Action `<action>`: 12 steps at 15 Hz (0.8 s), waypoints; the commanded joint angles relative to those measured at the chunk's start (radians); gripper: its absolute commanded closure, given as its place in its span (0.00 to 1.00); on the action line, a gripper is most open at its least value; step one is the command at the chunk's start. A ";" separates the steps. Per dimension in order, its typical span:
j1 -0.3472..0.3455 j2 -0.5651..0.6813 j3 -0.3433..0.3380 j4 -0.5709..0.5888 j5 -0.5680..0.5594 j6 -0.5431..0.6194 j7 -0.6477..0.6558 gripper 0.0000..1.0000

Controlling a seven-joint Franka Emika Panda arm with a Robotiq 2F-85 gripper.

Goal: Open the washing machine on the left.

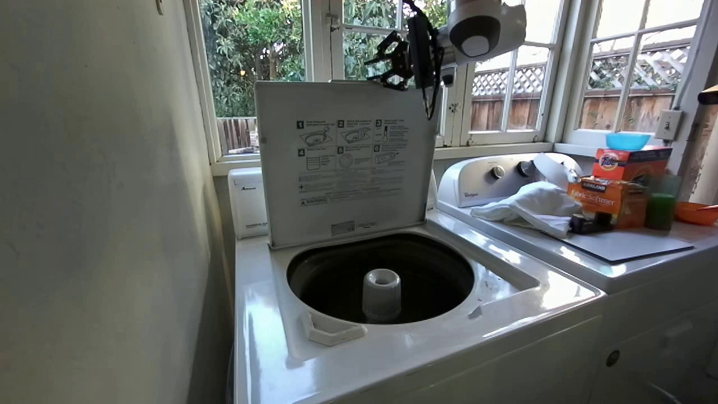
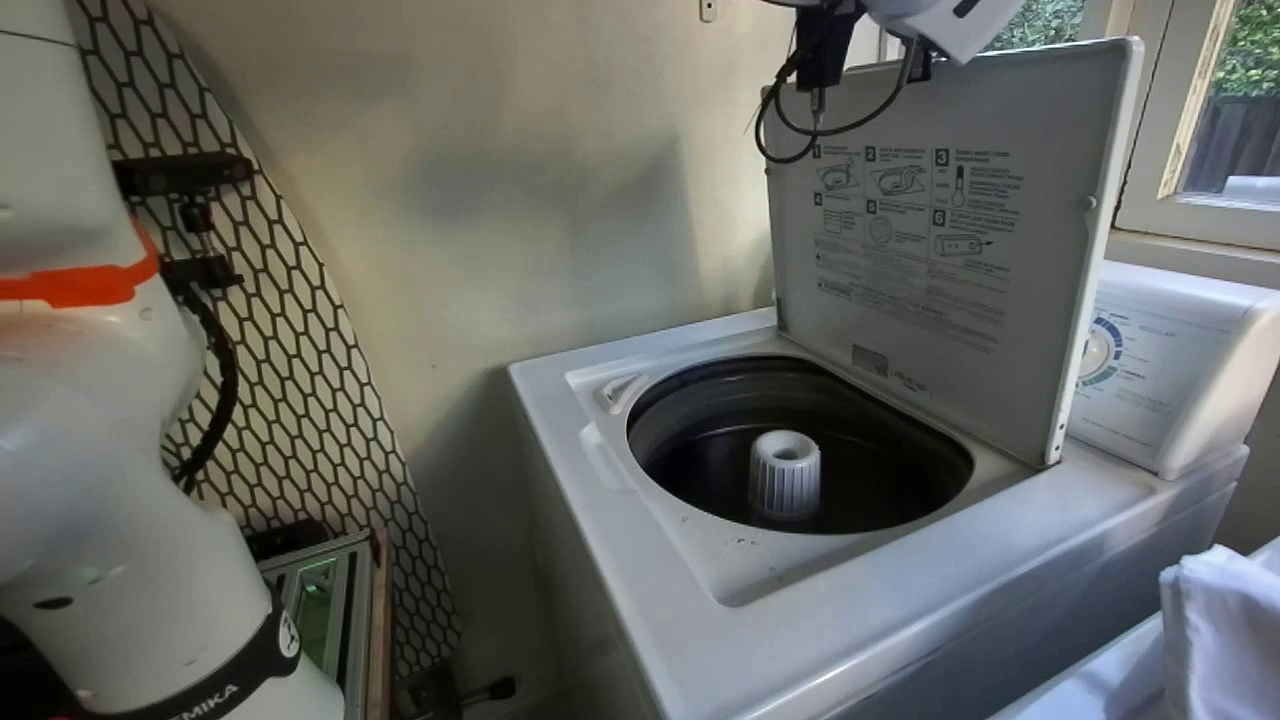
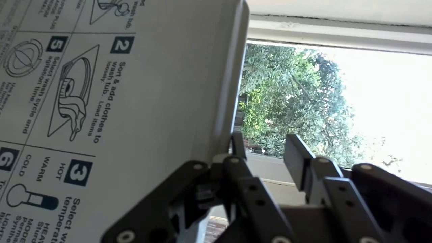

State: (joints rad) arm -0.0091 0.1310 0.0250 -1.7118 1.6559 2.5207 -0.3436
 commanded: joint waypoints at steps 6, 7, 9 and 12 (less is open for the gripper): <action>0.006 0.191 0.008 0.211 0.056 0.060 -0.119 0.53; 0.006 0.204 0.010 0.227 0.068 0.059 -0.132 0.51; 0.005 0.225 0.013 0.255 0.093 0.055 -0.163 0.23; 0.004 0.245 0.018 0.288 0.130 0.050 -0.214 0.02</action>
State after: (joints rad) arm -0.0068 0.3311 0.0404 -1.4461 1.7438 2.5456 -0.4930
